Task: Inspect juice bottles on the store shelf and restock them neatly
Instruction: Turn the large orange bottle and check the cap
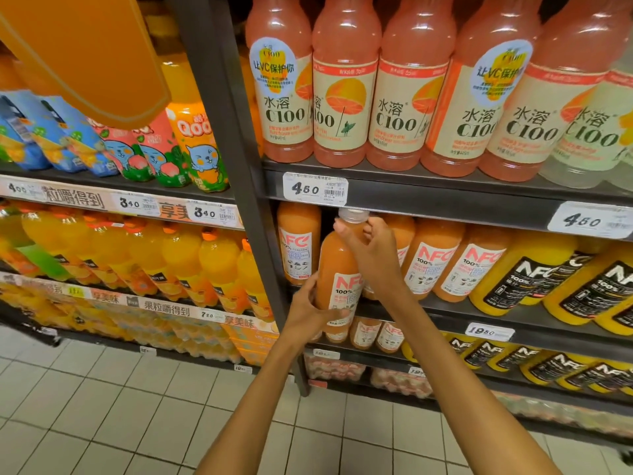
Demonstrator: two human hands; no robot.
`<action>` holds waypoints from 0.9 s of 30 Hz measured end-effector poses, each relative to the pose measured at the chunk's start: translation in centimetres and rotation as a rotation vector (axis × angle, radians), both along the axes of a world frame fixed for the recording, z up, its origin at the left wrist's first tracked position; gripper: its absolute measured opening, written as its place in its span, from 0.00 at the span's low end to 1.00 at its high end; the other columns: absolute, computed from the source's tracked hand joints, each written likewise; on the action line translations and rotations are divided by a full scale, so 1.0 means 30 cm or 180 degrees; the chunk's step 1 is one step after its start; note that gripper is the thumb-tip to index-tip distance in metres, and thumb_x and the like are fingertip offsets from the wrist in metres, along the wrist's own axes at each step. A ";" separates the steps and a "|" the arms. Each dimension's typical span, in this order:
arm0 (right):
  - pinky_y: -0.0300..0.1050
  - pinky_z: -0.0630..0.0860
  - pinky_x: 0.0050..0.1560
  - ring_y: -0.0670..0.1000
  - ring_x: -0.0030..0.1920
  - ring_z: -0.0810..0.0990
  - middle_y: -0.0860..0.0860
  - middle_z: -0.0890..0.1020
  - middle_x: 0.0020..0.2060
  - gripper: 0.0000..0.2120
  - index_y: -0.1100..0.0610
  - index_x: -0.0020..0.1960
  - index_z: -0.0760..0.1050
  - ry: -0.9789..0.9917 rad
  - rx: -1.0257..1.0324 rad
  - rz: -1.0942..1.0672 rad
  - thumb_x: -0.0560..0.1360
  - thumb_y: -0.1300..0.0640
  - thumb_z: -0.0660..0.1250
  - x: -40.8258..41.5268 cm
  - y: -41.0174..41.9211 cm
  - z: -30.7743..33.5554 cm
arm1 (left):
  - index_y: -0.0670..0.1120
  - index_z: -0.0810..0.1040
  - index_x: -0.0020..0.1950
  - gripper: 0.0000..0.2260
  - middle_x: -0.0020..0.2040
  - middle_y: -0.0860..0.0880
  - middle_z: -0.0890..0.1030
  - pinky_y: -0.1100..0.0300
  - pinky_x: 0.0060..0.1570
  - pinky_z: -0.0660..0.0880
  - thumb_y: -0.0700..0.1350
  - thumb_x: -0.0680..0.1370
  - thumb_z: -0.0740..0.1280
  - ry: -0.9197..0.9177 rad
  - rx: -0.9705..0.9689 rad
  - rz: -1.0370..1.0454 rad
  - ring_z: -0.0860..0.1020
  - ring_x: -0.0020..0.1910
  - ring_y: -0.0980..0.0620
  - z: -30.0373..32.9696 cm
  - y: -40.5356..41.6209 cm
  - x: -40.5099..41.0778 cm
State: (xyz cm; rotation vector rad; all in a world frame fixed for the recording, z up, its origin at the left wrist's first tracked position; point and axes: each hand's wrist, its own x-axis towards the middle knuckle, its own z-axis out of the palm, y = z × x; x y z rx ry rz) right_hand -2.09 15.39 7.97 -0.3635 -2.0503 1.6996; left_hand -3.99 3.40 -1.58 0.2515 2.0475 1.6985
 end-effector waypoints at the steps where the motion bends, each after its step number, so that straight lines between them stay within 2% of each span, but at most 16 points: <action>1: 0.18 0.67 0.36 0.25 0.41 0.73 0.33 0.72 0.44 0.09 0.49 0.52 0.68 -0.0003 0.0025 -0.0048 0.76 0.51 0.68 -0.004 0.000 -0.003 | 0.45 0.67 0.70 0.36 0.63 0.46 0.77 0.50 0.59 0.76 0.36 0.64 0.78 0.0029 -0.0003 -0.0004 0.76 0.61 0.48 -0.001 0.003 -0.007; 3: 0.19 0.68 0.37 0.26 0.41 0.74 0.34 0.73 0.44 0.08 0.49 0.50 0.69 0.0012 0.0044 -0.0138 0.76 0.51 0.67 -0.013 0.000 -0.007 | 0.45 0.67 0.69 0.36 0.62 0.46 0.77 0.52 0.58 0.76 0.36 0.64 0.78 0.0065 0.0004 0.0004 0.76 0.61 0.49 -0.003 0.009 -0.016; 5: 0.23 0.71 0.38 0.33 0.42 0.77 0.36 0.75 0.44 0.07 0.48 0.50 0.70 0.0002 0.0042 -0.0146 0.76 0.50 0.67 -0.025 0.000 -0.004 | 0.45 0.67 0.70 0.36 0.63 0.47 0.77 0.53 0.59 0.76 0.37 0.65 0.78 0.0127 -0.0030 0.0093 0.76 0.61 0.50 0.000 0.014 -0.024; 8: 0.31 0.74 0.45 0.42 0.47 0.79 0.42 0.78 0.48 0.11 0.52 0.55 0.72 -0.0023 -0.0050 -0.0110 0.76 0.49 0.67 -0.039 0.006 0.004 | 0.46 0.66 0.71 0.36 0.65 0.48 0.75 0.52 0.61 0.74 0.38 0.66 0.77 0.0224 -0.0148 0.0200 0.75 0.63 0.50 0.006 0.023 -0.039; 11: 0.29 0.73 0.43 0.38 0.45 0.78 0.40 0.78 0.48 0.12 0.51 0.58 0.72 0.0045 -0.0047 -0.0131 0.76 0.51 0.68 -0.049 0.003 0.013 | 0.45 0.67 0.70 0.33 0.64 0.48 0.76 0.55 0.60 0.75 0.39 0.68 0.76 0.0391 -0.0286 0.0336 0.75 0.61 0.51 0.012 0.046 -0.047; 13: 0.24 0.72 0.40 0.34 0.43 0.78 0.37 0.76 0.46 0.10 0.49 0.55 0.71 0.0082 0.0074 -0.0130 0.76 0.53 0.68 -0.051 -0.005 0.013 | 0.45 0.70 0.67 0.29 0.62 0.48 0.77 0.58 0.59 0.75 0.39 0.69 0.76 0.0496 -0.0412 0.0480 0.76 0.59 0.53 0.013 0.067 -0.044; 15: 0.22 0.70 0.40 0.37 0.43 0.77 0.37 0.75 0.45 0.10 0.49 0.54 0.70 0.0027 0.0251 -0.0130 0.75 0.52 0.69 -0.053 -0.011 0.014 | 0.45 0.72 0.65 0.26 0.60 0.48 0.79 0.65 0.57 0.73 0.41 0.69 0.75 0.0578 -0.0556 0.0641 0.76 0.55 0.57 0.012 0.084 -0.037; 17: 0.30 0.69 0.50 0.43 0.50 0.75 0.44 0.76 0.51 0.14 0.52 0.59 0.71 -0.0195 0.0447 -0.0089 0.76 0.50 0.68 -0.055 -0.004 0.019 | 0.44 0.73 0.65 0.25 0.60 0.48 0.79 0.70 0.53 0.70 0.43 0.70 0.75 0.0599 -0.0671 0.0747 0.76 0.56 0.57 0.007 0.093 -0.031; 19: 0.40 0.69 0.55 0.50 0.58 0.74 0.51 0.76 0.59 0.19 0.57 0.63 0.71 -0.0507 0.0708 -0.0012 0.76 0.49 0.67 -0.060 0.016 0.024 | 0.43 0.73 0.65 0.25 0.60 0.47 0.79 0.70 0.50 0.69 0.44 0.70 0.75 0.0543 -0.0732 0.0814 0.76 0.56 0.56 0.003 0.097 -0.032; 23: 0.46 0.68 0.62 0.55 0.66 0.69 0.54 0.71 0.67 0.25 0.58 0.68 0.66 -0.1063 0.1318 0.0119 0.76 0.49 0.67 -0.043 0.057 0.018 | 0.40 0.73 0.65 0.27 0.62 0.44 0.78 0.65 0.52 0.70 0.45 0.69 0.76 0.0322 -0.0750 0.1016 0.76 0.59 0.50 -0.005 0.105 -0.044; 25: 0.47 0.66 0.63 0.55 0.66 0.69 0.55 0.71 0.67 0.24 0.59 0.67 0.66 -0.1064 0.1592 0.0059 0.77 0.49 0.66 -0.031 0.054 0.018 | 0.39 0.73 0.65 0.27 0.61 0.44 0.78 0.62 0.54 0.72 0.45 0.69 0.76 0.0302 -0.0770 0.1045 0.76 0.60 0.49 -0.010 0.108 -0.049; 27: 0.45 0.64 0.62 0.56 0.62 0.72 0.56 0.76 0.62 0.20 0.61 0.62 0.71 -0.0911 0.1827 -0.0139 0.77 0.48 0.66 -0.035 0.053 0.014 | 0.39 0.74 0.64 0.25 0.60 0.43 0.79 0.60 0.56 0.73 0.45 0.70 0.75 0.0256 -0.0755 0.1092 0.77 0.59 0.49 -0.014 0.110 -0.051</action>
